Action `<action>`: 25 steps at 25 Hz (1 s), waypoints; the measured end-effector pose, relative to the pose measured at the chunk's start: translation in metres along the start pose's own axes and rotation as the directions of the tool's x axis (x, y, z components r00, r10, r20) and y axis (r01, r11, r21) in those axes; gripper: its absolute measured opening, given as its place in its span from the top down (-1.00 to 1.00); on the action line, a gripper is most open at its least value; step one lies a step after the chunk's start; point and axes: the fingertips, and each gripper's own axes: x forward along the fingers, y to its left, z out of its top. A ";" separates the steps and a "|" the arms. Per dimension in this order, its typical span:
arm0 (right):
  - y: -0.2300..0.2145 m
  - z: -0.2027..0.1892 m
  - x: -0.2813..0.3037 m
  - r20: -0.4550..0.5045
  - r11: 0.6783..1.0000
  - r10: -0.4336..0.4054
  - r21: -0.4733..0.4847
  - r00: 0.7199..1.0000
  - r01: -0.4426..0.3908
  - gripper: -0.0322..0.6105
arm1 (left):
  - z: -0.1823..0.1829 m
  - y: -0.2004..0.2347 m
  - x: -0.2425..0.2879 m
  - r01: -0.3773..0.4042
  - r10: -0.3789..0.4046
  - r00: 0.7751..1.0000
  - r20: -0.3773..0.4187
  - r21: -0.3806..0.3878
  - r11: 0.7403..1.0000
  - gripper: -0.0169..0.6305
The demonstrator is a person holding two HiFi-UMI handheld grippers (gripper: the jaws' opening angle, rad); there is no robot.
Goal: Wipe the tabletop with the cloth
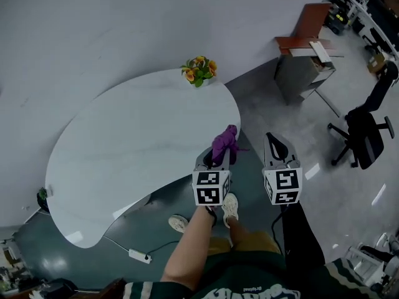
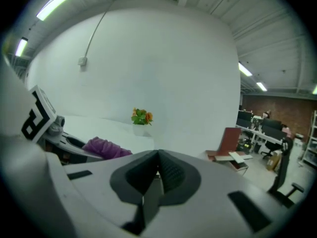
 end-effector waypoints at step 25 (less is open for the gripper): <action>0.220 0.018 0.042 -0.055 0.934 0.331 -0.126 0.942 -0.336 0.89 | -0.066 0.185 -0.125 -0.302 0.295 0.953 -0.062 -0.233 0.925 0.60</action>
